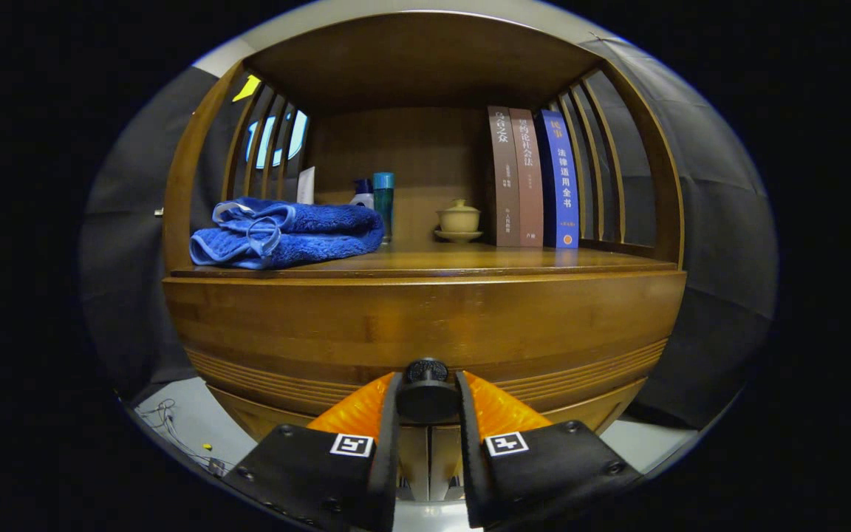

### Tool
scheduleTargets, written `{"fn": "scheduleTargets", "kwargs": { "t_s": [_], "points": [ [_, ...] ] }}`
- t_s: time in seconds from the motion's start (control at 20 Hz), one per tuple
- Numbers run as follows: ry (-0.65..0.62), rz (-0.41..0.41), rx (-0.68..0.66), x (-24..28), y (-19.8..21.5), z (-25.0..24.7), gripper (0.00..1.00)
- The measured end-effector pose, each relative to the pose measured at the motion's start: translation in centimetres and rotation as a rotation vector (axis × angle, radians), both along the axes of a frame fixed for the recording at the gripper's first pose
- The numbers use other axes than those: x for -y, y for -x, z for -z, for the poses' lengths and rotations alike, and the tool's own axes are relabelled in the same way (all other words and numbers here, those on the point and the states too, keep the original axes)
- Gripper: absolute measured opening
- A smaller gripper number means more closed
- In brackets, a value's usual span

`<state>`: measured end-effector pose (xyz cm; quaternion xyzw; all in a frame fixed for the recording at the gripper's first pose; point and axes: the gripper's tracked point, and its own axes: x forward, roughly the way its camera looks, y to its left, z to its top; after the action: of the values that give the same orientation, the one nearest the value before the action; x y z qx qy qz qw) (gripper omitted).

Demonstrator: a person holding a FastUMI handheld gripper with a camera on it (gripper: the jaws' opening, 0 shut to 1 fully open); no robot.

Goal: Pull open the drawer, take out the items inside it, and place them on the countertop above the cabinet.

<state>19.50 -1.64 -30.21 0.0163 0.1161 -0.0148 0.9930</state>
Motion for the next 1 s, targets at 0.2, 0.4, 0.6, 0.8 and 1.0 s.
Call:
{"fn": "scheduleTargets", "kwargs": {
  "t_s": [0.2, 0.4, 0.6, 0.8, 1.0],
  "points": [
    [-0.028, 0.008, -0.018, 0.0, 1.0, -0.1, 0.33],
    [-0.033, -0.003, -0.013, 0.2, 5.1, -0.4, 0.33],
    [-0.062, 0.004, -0.031, 0.3, 9.2, -0.7, 0.33],
    [-0.057, -0.004, -0.035, 0.3, 12.5, -1.0, 0.33],
    [-0.073, -0.005, -0.055, 0.4, 14.9, -1.2, 0.33]
  ]
}}
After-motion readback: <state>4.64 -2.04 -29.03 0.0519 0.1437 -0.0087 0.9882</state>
